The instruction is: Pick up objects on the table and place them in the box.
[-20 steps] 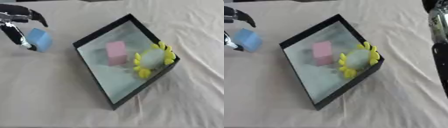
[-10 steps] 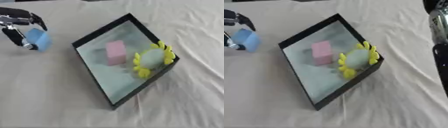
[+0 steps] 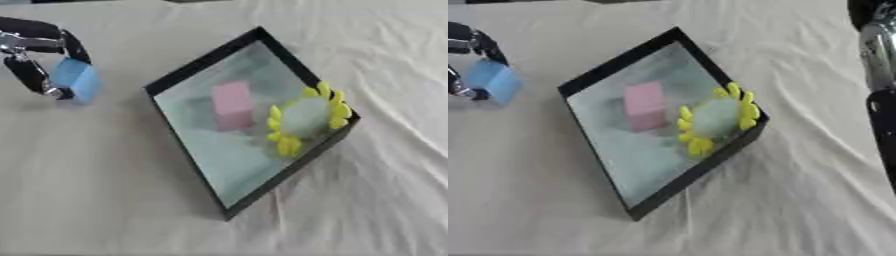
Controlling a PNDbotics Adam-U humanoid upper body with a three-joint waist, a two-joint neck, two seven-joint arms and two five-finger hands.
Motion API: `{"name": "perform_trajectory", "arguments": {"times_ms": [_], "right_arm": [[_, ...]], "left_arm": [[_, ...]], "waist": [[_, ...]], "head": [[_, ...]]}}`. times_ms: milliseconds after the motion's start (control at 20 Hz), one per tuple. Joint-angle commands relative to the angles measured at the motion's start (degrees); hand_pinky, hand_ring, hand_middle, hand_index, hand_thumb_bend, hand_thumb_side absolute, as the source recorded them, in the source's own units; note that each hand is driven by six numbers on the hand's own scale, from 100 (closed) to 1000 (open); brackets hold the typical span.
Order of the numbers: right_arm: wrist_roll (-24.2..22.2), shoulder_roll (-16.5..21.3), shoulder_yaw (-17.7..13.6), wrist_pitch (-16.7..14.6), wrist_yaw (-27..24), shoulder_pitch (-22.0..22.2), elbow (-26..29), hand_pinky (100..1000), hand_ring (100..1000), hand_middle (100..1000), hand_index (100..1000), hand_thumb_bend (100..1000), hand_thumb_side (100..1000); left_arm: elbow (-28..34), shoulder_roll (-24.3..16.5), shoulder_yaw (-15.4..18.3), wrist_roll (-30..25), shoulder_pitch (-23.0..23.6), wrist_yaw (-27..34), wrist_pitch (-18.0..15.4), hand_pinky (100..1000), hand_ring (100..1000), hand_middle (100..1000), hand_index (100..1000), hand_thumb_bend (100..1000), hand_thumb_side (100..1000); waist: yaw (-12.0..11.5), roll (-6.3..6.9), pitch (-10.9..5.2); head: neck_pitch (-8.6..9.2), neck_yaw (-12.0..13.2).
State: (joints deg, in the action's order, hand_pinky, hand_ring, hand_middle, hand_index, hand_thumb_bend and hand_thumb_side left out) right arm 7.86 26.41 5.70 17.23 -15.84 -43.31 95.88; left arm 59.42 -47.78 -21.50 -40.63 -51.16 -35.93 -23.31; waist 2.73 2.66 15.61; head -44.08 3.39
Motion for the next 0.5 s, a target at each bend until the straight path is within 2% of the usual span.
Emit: {"name": "perform_trajectory", "arguments": {"times_ms": [50,500], "right_arm": [[0.2,0.48,-0.43,-0.11,0.38,-0.72,0.92,881,708,591,830,100,322],[-0.09,0.55,-0.33,0.04,0.62,-0.6,0.76,881,707,588,830,100,324]], "left_arm": [[0.08,-1.08,0.77,-11.34,-0.49,-0.09,-10.72,778,723,615,777,366,111],[2.32,-1.36,2.09,-11.34,-1.25,2.42,-8.76,735,656,523,678,250,100]], "waist": [[0.0,-0.13,-0.84],[-0.13,-0.23,-1.21]], "head": [[0.71,0.12],[0.32,0.11]]}}
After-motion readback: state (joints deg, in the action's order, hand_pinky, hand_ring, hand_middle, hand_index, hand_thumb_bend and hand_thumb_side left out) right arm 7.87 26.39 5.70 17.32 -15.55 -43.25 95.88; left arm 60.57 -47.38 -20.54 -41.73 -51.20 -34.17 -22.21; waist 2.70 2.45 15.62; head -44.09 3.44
